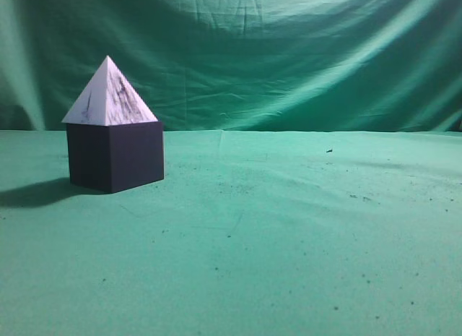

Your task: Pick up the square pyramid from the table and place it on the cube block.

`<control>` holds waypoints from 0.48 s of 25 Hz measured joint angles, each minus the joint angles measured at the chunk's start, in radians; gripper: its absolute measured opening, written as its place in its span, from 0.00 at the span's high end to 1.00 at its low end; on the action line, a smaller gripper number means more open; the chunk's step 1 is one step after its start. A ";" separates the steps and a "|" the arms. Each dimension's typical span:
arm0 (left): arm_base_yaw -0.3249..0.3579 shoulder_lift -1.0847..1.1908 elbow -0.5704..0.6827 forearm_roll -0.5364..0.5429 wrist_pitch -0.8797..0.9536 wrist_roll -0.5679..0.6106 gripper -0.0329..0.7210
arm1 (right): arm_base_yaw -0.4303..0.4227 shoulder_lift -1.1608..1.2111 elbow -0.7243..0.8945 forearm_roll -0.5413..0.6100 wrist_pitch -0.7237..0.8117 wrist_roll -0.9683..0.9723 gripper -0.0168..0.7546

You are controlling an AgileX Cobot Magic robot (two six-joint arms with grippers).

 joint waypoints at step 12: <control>0.000 0.000 0.000 0.000 0.000 0.000 0.96 | 0.000 -0.607 0.639 0.052 -0.422 -0.004 0.98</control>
